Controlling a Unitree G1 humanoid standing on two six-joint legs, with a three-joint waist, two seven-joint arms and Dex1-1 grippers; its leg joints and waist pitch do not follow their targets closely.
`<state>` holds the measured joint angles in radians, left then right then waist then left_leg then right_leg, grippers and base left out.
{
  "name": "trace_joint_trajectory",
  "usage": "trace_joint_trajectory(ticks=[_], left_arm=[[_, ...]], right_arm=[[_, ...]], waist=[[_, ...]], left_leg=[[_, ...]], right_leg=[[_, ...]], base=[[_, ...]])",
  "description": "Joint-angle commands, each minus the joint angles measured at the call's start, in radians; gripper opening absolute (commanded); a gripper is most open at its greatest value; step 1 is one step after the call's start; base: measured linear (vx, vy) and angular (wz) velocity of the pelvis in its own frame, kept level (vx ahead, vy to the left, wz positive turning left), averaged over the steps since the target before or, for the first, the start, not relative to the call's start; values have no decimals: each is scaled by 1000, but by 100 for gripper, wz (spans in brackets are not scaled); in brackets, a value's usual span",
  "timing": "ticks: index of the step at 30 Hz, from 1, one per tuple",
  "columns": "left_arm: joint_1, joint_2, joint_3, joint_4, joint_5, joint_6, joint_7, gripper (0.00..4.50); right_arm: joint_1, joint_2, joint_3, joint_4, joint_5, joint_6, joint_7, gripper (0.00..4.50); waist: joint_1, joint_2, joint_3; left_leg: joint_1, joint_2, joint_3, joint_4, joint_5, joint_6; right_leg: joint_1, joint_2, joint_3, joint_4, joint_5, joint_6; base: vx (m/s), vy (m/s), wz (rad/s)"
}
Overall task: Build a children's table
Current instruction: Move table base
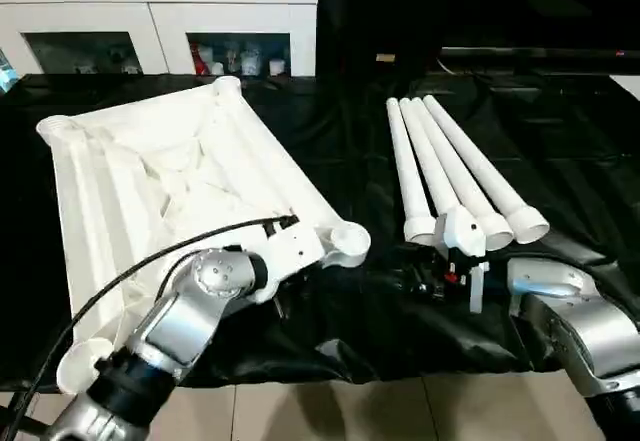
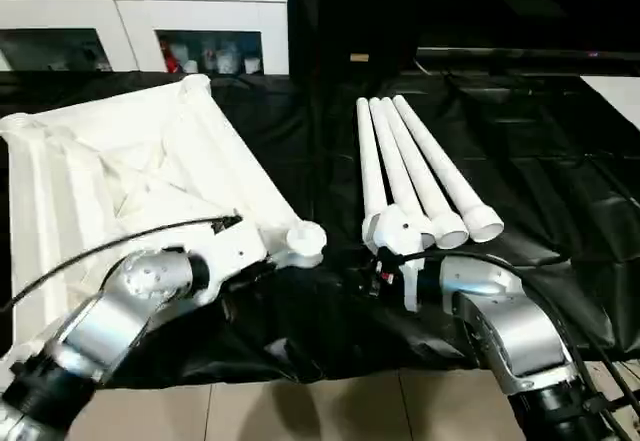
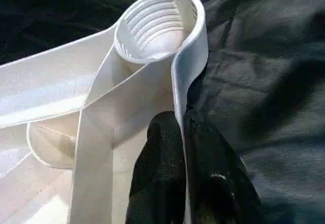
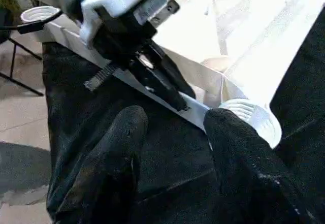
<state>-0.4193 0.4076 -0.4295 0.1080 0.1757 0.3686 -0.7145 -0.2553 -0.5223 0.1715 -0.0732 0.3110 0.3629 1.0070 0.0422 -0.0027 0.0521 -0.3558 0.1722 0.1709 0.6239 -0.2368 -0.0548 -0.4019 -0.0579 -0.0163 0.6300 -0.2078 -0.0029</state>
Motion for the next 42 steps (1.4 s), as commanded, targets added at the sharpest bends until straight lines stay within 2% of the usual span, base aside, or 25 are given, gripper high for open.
trace_joint_trajectory(ticks=[1,5,9,14,15,16,17,18,19,21,24,26,27,29,30,31,32,35,36,37,38,40,42], left_arm=[[-47,21,5,68,37,-78,12,7],[-89,45,15,181,34,-166,-4,7],[-122,69,25,275,34,-230,-11,7],[-126,86,30,323,13,-299,-47,7],[-112,95,32,304,-3,-298,-75,7],[-108,96,33,296,-8,-292,-82,32],[-98,96,40,280,-22,-285,-92,49],[-89,94,47,269,-36,-279,-102,49],[-89,94,47,269,-36,-279,-102,49],[-73,101,51,252,-54,-289,-127,85],[-46,126,67,198,-72,-282,-145,91],[-39,129,74,182,-82,-273,-150,107],[-16,145,93,124,-100,-252,-161,128],[-2,151,106,89,-114,-236,-166,134],[11,154,119,57,-128,-220,-168,134],[25,156,136,19,-146,-198,-172,152],[40,161,149,-18,-159,-182,-175,164],[68,175,162,-78,-173,-155,-177,176],[78,180,167,-99,-174,-147,-174,185],[91,182,179,-123,-177,-132,-166,197],[99,182,188,-139,-179,-120,-159,209],[107,179,203,-156,-183,-107,-145,214],[114,170,224,-178,-181,-78,-111,229]], right_arm=[[-10,2,1,-2,-3,-8,-6,213],[-7,7,1,-7,-5,-10,-9,213],[-4,13,7,-15,-6,-10,-16,213],[-4,19,11,-22,-5,-6,-17,213],[-4,20,10,-23,-5,-5,-17,213],[-4,20,10,-22,-4,-5,-17,213],[-5,23,8,-23,-1,-3,-18,213],[-6,26,7,-22,4,1,-18,213],[-6,26,7,-22,4,1,-18,213],[-12,31,9,-17,7,5,-20,213],[-32,45,18,-9,10,24,-23,213],[-35,48,18,-8,15,34,-23,230],[-50,59,19,2,13,48,-35,247],[-62,71,17,14,11,62,-53,259],[-77,85,13,28,5,67,-73,259],[-96,104,9,48,-3,73,-99,284],[-119,125,3,75,-12,76,-128,290],[-163,160,-5,131,-32,77,-184,304],[-182,173,-9,155,-42,77,-207,316],[-210,191,-16,193,-54,76,-239,328],[-233,205,-22,224,-66,74,-268,335],[-269,225,-33,278,-81,80,-318,340],[-340,255,-58,396,-112,87,-428,360]], waist=[[4,8,-67],[5,9,-68],[2,8,-68],[-2,9,-68],[-2,6,-69],[-2,7,-68],[-3,3,-68],[-2,2,-68],[-2,5,-67],[-2,0,-65],[-1,-2,-64],[-3,-2,-63],[-4,-4,-63],[-4,-4,-63],[-4,-2,-63],[-4,-7,-62],[-6,-10,-61],[-8,-8,-61],[-9,-11,-60],[-11,-20,-59],[-11,-16,-59],[-11,-14,-60],[-12,-19,-61]], left_leg=[[1,44,-17,-66,-29,82],[0,44,-18,-68,-27,73],[1,45,-18,-69,-36,61],[0,46,-18,-70,-38,56],[1,47,-18,-71,-37,55],[1,47,-18,-71,-35,54],[2,48,-16,-71,-35,56],[1,49,-16,-70,-30,58],[0,49,-16,-71,-27,61],[3,49,-14,-72,-42,60],[3,50,-15,-74,-47,58],[3,50,-15,-74,-44,55],[4,50,-13,-74,-42,56],[3,50,-13,-74,-30,58],[4,49,-13,-74,-23,57],[2,50,-13,-75,-23,54],[4,49,-11,-76,-27,49],[4,48,-11,-76,-27,37],[5,47,-10,-77,-28,37],[3,46,-9,-78,-23,36],[3,46,-10,-78,-20,30],[6,45,-8,-77,-17,23],[7,44,-6,-76,0,17]], right_leg=[[62,-66,36,-62,34,-292],[63,-66,36,-58,64,-291],[63,-68,35,-58,57,-290],[65,-68,36,-56,68,-294],[65,-70,36,-56,68,-296],[64,-70,36,-54,71,-299],[63,-69,36,-55,72,-300],[64,-71,37,-52,79,-304],[63,-71,36,-54,78,-304],[61,-70,37,-57,47,-301],[60,-71,38,-57,21,-293],[59,-72,38,-56,14,-291],[58,-71,38,-57,15,-291],[57,-70,38,-56,25,-292],[57,-70,37,-54,28,-295],[56,-71,37,-54,18,-296],[55,-70,37,-56,1,-295],[53,-69,37,-54,-18,-288],[52,-67,37,-57,-22,-284],[54,-66,36,-56,-24,-278],[52,-69,37,-54,-33,-279],[49,-66,37,-55,-38,-276],[49,-64,37,-51,-10,-276]], base=[[0,0,0],[0,0,0],[0,0,0],[0,0,0],[0,0,0],[0,0,0],[0,0,0],[0,0,0],[0,0,0],[0,0,0],[0,0,0],[0,0,0],[0,0,0],[0,0,0],[0,0,0],[0,0,0],[0,0,0],[0,0,0],[0,0,0],[0,0,0],[0,0,0],[0,0,0],[0,0,0]])
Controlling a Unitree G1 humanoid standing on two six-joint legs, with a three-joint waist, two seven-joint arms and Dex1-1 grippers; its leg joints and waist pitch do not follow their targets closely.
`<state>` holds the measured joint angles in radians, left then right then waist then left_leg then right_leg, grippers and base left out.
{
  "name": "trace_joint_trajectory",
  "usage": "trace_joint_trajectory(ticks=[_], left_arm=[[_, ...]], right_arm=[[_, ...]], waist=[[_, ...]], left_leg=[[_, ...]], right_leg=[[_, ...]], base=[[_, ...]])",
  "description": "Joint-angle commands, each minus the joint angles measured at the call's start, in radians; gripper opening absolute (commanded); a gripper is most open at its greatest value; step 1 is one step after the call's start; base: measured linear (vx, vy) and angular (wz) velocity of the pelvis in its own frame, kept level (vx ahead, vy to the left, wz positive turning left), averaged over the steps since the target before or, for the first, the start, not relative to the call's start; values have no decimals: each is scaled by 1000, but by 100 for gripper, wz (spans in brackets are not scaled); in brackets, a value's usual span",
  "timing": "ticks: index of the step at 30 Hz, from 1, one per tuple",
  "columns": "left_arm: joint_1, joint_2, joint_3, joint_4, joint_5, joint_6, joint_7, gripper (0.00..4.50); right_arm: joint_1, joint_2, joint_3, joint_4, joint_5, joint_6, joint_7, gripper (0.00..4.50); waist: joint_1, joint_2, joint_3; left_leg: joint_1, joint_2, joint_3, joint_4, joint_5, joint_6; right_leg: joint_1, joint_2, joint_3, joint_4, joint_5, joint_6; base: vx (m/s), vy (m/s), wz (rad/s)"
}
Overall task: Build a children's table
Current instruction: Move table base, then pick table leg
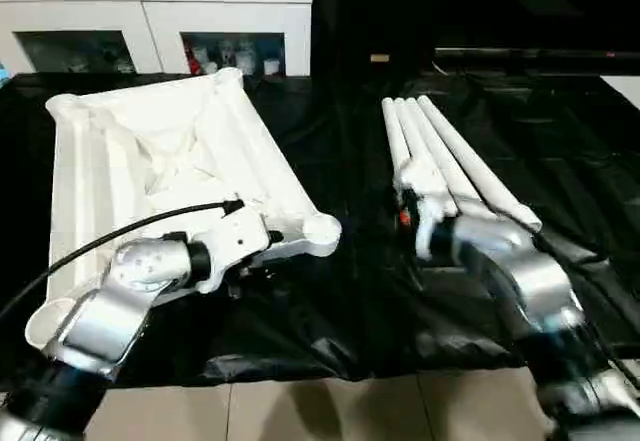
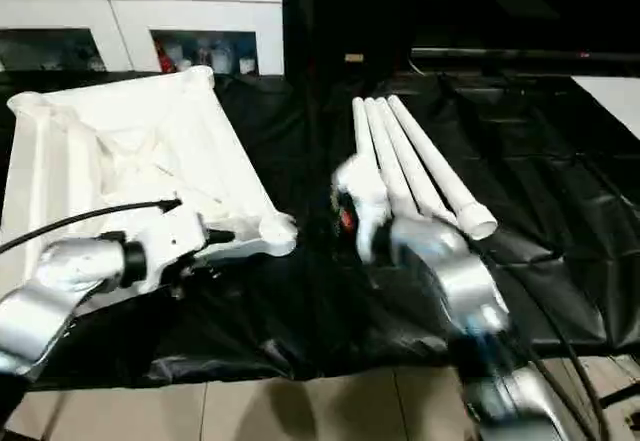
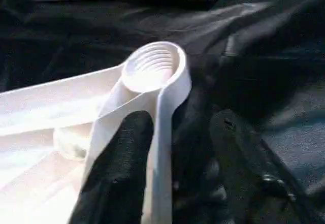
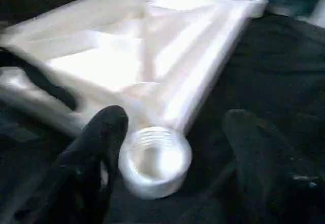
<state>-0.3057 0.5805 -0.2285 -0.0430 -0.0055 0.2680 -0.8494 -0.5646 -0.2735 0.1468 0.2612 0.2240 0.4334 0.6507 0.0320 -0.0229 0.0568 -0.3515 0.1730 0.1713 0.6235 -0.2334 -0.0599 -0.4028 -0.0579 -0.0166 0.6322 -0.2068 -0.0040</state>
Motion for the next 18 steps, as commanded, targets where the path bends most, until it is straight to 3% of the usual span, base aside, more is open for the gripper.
trace_joint_trajectory(ticks=[1,7,10,18], left_arm=[[0,-9,28,-28,6,26,41,242],[6,-45,27,-61,5,69,86,294],[12,-69,17,-109,-22,99,81,324],[17,-90,10,-188,-88,161,53,377]], right_arm=[[-62,18,-46,116,-38,21,-128,371],[-209,57,-114,405,-63,7,-327,419],[-281,72,-141,556,-68,-17,-390,447],[-384,82,-178,765,-82,-84,-486,450]], waist=[[-4,2,-65],[1,1,-71],[3,-5,-71],[0,-4,-69]], left_leg=[[3,42,-6,-76,-1,18],[2,37,-3,-72,46,8],[-2,38,-1,-71,36,17],[-2,40,1,-69,19,23]], right_leg=[[49,-64,37,-53,-8,-278],[54,-60,37,-43,98,-290],[59,-62,37,-43,100,-303],[55,-62,35,-42,74,-306]], base=[[0,0,0],[0,0,0],[0,0,0],[0,0,0]])
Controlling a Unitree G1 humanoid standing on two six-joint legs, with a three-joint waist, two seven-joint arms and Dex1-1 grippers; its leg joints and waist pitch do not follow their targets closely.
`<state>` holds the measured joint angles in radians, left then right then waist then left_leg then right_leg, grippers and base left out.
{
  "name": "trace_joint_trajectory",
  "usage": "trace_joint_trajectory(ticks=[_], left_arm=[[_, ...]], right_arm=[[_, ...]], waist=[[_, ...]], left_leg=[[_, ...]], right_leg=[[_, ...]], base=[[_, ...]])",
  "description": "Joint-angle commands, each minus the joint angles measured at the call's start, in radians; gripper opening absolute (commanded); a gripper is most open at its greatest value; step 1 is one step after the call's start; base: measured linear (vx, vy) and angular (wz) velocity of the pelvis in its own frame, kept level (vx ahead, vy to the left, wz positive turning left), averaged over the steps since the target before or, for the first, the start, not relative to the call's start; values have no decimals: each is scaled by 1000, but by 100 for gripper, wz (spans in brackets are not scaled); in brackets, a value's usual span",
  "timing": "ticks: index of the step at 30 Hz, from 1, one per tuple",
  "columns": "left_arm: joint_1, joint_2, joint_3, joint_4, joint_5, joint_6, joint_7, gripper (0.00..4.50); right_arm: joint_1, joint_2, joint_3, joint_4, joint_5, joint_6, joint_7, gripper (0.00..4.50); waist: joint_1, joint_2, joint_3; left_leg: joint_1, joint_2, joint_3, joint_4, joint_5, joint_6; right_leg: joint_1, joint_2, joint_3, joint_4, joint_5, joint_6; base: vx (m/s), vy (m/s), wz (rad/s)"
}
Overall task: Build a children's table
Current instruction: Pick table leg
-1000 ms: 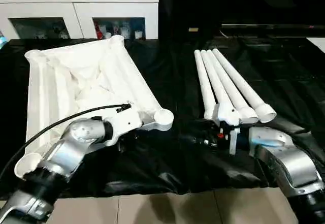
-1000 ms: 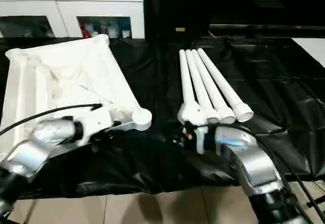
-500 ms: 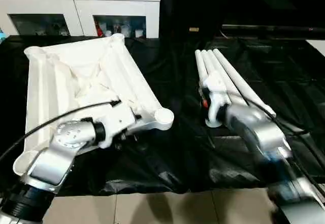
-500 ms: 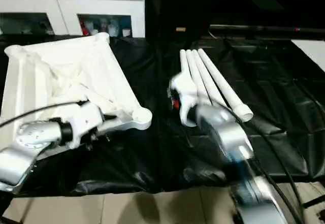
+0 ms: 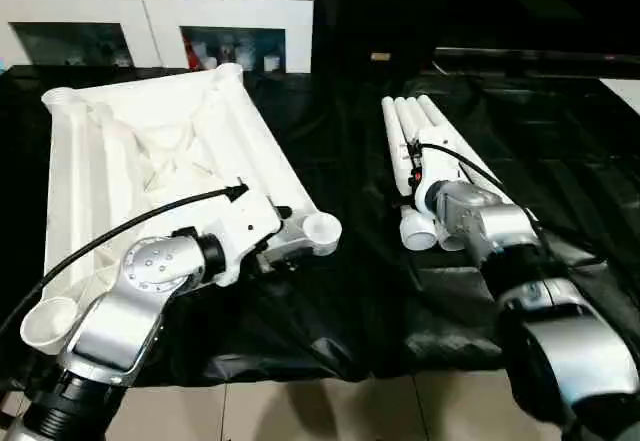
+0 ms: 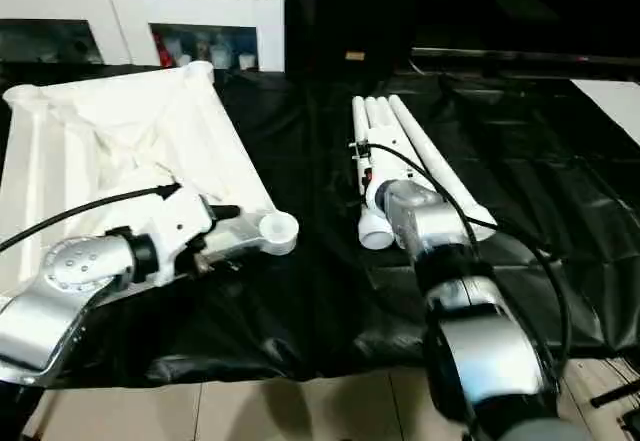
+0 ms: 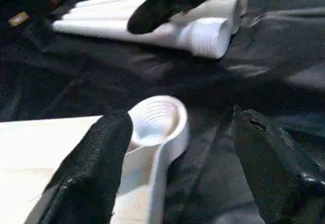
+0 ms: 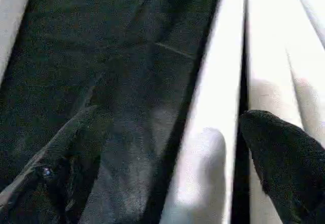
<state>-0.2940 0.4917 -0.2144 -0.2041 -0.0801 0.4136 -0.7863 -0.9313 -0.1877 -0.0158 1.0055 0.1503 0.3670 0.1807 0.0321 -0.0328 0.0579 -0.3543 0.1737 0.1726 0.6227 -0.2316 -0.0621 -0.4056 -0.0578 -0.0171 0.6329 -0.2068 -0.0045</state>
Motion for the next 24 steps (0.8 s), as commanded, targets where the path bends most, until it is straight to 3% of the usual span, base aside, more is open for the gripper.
trace_joint_trajectory(ticks=[1,11,21,22,24], left_arm=[[5,-3,-4,-30,-11,19,-10,384],[-5,2,-23,-35,1,36,0,448],[-8,10,-25,-45,-2,48,-11,448],[-8,11,-25,-45,-2,48,-11,450],[-9,14,-26,-47,-4,50,-14,450]], right_arm=[[-25,-2,-21,38,-8,-25,-17,450],[-86,13,-5,207,-53,-25,9,450],[-150,13,-61,280,-21,80,-11,450],[-152,13,-65,283,-21,81,-11,423],[-160,13,-76,293,-18,98,-5,416]], waist=[[0,8,-70],[-2,12,-74],[-2,7,-71],[-2,7,-71],[0,9,-72]], left_leg=[[1,39,0,-68,13,25],[1,40,-1,-65,28,41],[1,41,0,-67,7,39],[1,41,0,-67,7,39],[1,40,-1,-66,17,40]], right_leg=[[57,-61,35,-43,74,-305],[58,-61,33,-39,104,-326],[58,-62,33,-41,80,-318],[58,-62,33,-41,80,-318],[57,-62,32,-39,88,-320]], base=[[0,0,0],[0,0,0],[0,0,0],[0,0,0],[0,0,0]])
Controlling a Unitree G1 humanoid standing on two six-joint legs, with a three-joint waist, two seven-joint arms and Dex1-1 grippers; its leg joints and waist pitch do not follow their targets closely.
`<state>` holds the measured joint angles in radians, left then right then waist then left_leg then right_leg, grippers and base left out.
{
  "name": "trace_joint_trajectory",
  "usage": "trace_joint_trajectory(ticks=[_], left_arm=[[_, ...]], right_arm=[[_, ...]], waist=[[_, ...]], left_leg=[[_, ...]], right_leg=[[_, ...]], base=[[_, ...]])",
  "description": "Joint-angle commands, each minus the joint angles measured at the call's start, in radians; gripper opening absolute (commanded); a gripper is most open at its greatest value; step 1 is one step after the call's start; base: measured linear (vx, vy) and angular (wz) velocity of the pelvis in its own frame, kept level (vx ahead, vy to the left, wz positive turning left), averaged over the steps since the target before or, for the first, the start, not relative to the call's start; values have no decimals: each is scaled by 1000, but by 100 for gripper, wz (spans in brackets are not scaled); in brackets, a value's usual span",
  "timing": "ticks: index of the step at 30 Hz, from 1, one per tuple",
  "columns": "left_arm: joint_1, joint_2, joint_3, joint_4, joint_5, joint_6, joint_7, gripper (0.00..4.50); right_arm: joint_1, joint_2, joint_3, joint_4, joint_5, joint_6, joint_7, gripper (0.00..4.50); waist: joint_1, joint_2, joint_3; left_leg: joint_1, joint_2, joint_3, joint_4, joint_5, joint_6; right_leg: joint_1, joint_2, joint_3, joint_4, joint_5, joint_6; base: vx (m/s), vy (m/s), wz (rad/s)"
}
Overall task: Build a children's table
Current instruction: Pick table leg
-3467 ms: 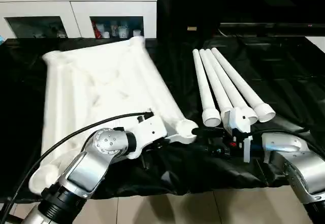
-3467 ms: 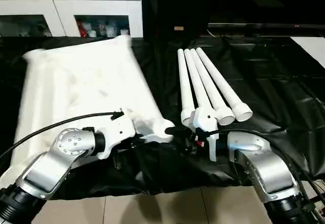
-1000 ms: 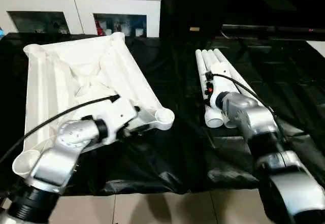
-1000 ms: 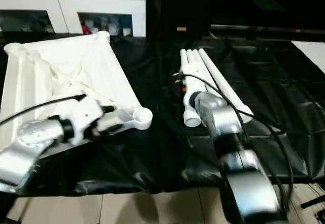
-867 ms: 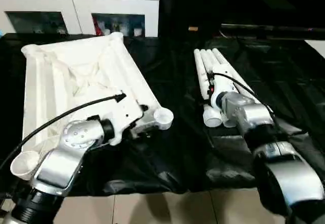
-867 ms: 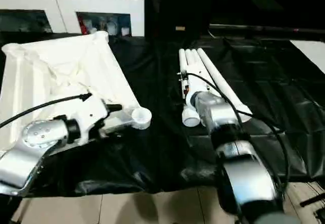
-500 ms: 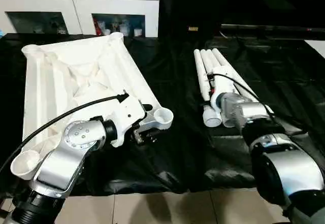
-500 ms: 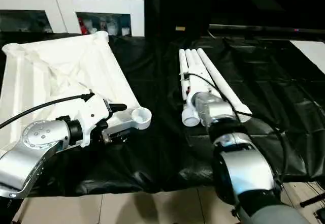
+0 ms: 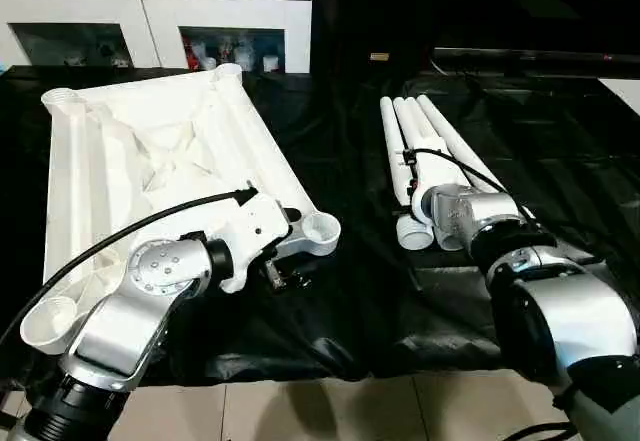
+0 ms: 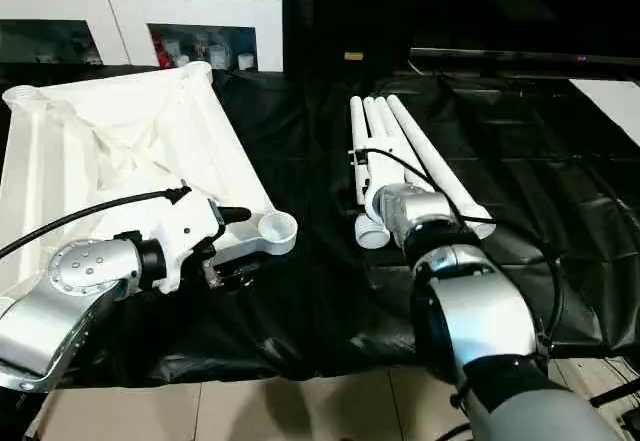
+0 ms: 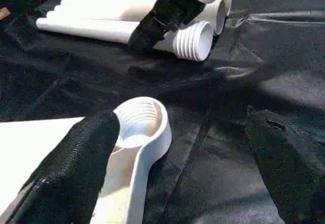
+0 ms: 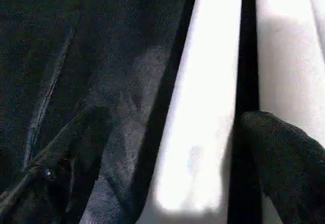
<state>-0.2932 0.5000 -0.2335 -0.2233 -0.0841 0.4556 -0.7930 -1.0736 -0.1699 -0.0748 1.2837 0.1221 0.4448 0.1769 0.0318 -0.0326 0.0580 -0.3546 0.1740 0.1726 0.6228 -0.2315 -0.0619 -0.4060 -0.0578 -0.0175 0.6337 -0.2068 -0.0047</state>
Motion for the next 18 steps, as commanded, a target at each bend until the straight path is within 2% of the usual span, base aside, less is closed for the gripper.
trace_joint_trajectory(ticks=[1,5,18], left_arm=[[-10,6,-8,-28,0,8,-7,450],[-13,11,-9,-28,-2,12,-10,450],[-16,21,-16,-28,-10,19,-26,450]], right_arm=[[-22,-4,-26,22,15,30,1,411],[-35,-7,-54,40,31,66,-6,375],[-33,-16,-85,58,25,121,-15,255]], waist=[[-1,5,-72],[1,6,-72],[2,4,-71]], left_leg=[[1,40,0,-66,18,43],[2,41,0,-67,14,41],[0,40,0,-66,24,41]], right_leg=[[58,-62,33,-40,91,-320],[57,-63,33,-41,73,-318],[57,-64,32,-41,72,-317]], base=[[0,0,0],[0,0,0],[0,0,0]])
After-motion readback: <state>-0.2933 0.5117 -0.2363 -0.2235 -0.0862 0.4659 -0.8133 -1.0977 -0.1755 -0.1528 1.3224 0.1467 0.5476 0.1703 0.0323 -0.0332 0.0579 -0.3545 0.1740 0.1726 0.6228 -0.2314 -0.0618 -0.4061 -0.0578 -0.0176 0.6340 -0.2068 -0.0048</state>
